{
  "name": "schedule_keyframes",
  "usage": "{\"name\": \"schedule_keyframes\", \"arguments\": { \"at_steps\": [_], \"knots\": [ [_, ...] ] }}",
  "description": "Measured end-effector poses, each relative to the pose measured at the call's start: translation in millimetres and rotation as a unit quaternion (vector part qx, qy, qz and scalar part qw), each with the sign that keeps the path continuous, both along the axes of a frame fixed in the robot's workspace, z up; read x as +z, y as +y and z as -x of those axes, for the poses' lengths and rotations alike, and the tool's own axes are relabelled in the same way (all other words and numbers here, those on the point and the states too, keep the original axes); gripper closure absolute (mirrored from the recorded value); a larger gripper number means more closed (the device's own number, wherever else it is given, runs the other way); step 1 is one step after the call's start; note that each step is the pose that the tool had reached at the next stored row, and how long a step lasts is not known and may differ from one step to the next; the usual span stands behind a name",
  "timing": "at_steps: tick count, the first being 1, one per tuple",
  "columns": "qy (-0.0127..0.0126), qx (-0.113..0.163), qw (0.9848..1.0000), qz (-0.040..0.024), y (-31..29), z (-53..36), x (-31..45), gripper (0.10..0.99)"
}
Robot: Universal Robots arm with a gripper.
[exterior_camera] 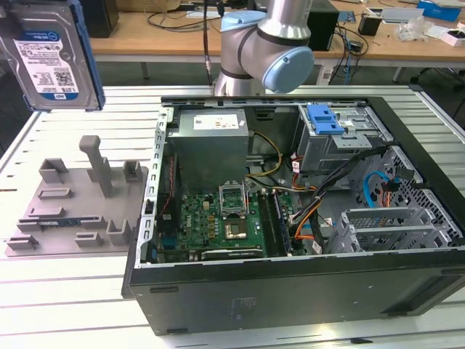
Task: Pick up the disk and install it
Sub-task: 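Pick up the disk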
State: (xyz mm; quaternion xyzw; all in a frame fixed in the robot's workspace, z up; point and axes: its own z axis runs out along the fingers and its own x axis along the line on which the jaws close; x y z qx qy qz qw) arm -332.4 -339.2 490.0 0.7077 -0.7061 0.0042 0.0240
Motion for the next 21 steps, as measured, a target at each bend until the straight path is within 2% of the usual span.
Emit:
{"name": "schedule_keyframes", "arguments": {
  "at_steps": [7, 9, 13, 14, 20, 21],
  "knots": [
    [0.0000, 0.000, 1.0000, 0.0000, -10.8, -37.8, 0.0, 0.718],
    [0.0000, 0.000, 1.0000, -0.0001, -16.4, -55.3, 0.0, 0.718],
    [0.0000, 0.000, 1.0000, -0.0001, -23.5, -76.1, 0.0, 0.718],
    [0.0000, 0.000, 1.0000, -0.0001, -26.2, -84.5, 0.0, 0.718],
    [0.0000, 0.000, 1.0000, -0.0002, -35.9, -114.6, 0.0, 0.718],
    [0.0000, 0.000, 1.0000, -0.0001, -38.5, -122.4, 0.0, 0.718]
  ]
}}
